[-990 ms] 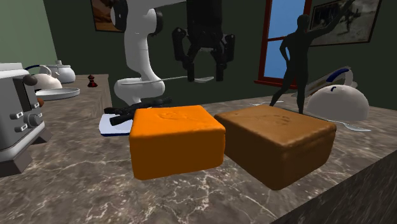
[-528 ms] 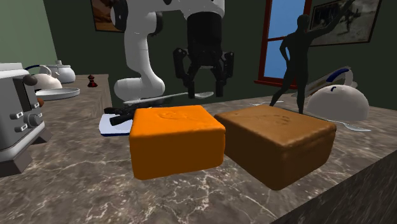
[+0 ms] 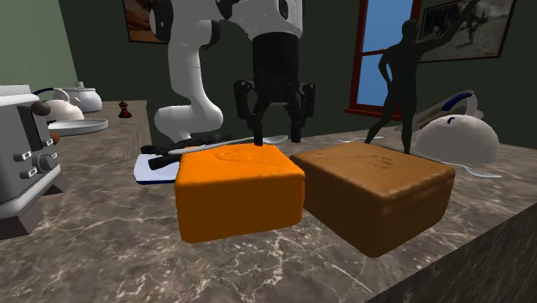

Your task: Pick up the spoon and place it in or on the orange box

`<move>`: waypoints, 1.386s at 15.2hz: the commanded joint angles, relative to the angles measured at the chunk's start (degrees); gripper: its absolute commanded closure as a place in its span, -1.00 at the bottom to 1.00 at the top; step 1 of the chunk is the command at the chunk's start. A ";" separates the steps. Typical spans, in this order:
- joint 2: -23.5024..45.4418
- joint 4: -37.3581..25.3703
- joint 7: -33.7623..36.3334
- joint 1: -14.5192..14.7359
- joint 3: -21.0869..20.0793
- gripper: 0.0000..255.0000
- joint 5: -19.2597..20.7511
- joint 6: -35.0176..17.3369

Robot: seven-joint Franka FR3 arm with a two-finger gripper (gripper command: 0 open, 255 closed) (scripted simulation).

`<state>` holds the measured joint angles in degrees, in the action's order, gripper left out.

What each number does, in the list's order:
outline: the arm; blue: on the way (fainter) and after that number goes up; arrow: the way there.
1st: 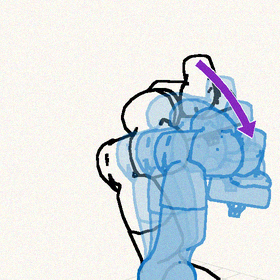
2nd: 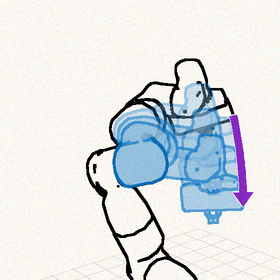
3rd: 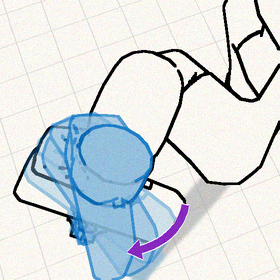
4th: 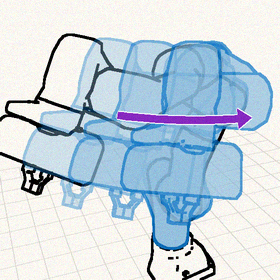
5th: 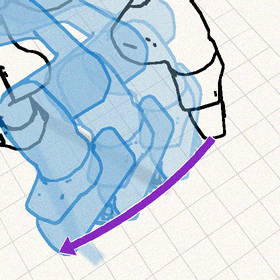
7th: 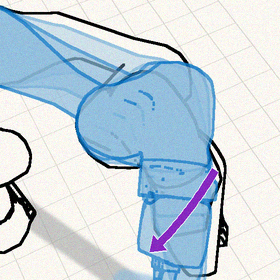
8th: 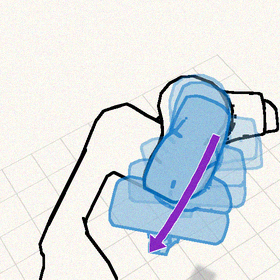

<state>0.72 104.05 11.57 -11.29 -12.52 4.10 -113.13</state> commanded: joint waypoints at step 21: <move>-1.23 -5.72 -0.29 0.12 -0.13 -1.00 -0.41 6.92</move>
